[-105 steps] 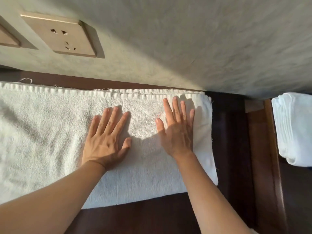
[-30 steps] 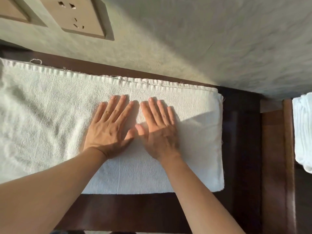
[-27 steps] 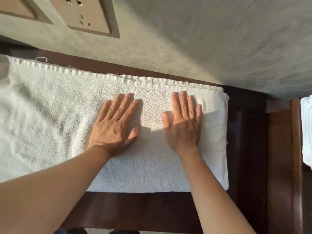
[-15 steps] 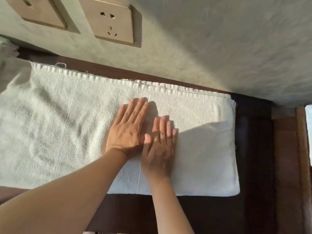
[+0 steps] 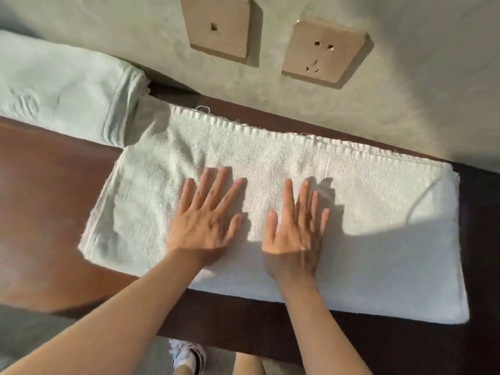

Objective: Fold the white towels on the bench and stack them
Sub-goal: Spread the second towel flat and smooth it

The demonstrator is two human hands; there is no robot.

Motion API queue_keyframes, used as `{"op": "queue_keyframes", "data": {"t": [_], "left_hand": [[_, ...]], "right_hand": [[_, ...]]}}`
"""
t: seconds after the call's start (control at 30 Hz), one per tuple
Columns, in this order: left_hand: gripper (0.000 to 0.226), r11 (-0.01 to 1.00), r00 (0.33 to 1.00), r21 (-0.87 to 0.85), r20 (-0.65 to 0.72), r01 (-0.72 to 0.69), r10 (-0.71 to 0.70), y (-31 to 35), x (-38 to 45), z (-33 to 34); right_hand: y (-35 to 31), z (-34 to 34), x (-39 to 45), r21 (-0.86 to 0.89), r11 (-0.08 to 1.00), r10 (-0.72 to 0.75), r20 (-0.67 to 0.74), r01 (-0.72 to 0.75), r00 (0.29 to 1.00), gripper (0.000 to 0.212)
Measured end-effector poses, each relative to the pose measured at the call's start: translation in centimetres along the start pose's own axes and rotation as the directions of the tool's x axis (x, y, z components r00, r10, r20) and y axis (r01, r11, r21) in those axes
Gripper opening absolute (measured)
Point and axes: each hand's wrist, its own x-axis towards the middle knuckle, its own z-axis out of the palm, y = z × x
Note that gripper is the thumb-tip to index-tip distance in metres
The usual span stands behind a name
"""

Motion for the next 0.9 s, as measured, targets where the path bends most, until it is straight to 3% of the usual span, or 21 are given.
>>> {"op": "queue_keyframes", "data": {"t": [0.23,0.43,0.53,0.6,0.7,0.8,0.9], "left_hand": [[0.071,0.995,0.996,0.031,0.01,-0.09,0.09,-3.2,2.2,-0.3],[0.074,0.996,0.996,0.011,0.007,0.09,-0.09,-11.7,3.9,-2.8],[0.075,0.992,0.992,-0.033,-0.027,0.12,-0.121,-11.6,4.0,-3.1],[0.074,0.998,0.997,-0.036,-0.051,0.054,-0.056,-10.4,4.7,-3.1],[0.071,0.999,0.999,0.011,-0.015,-0.03,0.03,-9.6,6.4,-2.9],[0.074,1.0,1.0,0.016,-0.015,-0.024,0.024,-10.0,7.9,-2.6],[0.079,1.0,0.999,0.017,-0.034,-0.024,0.025,-10.4,8.3,-2.3]], "right_hand": [[-0.5,1.9,0.0,-0.063,0.997,-0.038,-0.038,0.036,0.999,0.063],[-0.6,1.9,1.2,-0.091,0.994,-0.07,-0.07,0.064,0.995,0.066],[-0.8,1.7,1.4,-0.088,0.994,-0.062,-0.051,0.057,0.997,0.067],[-0.7,1.7,1.7,-0.091,0.994,-0.066,-0.062,0.06,0.996,0.068],[-0.7,2.1,2.1,-0.117,0.99,-0.091,-0.143,0.075,0.985,0.066],[-0.8,2.6,2.3,-0.139,0.988,-0.094,-0.241,0.061,0.966,0.064],[-0.7,2.8,2.5,-0.134,0.989,-0.098,-0.251,0.066,0.963,0.063]]}}
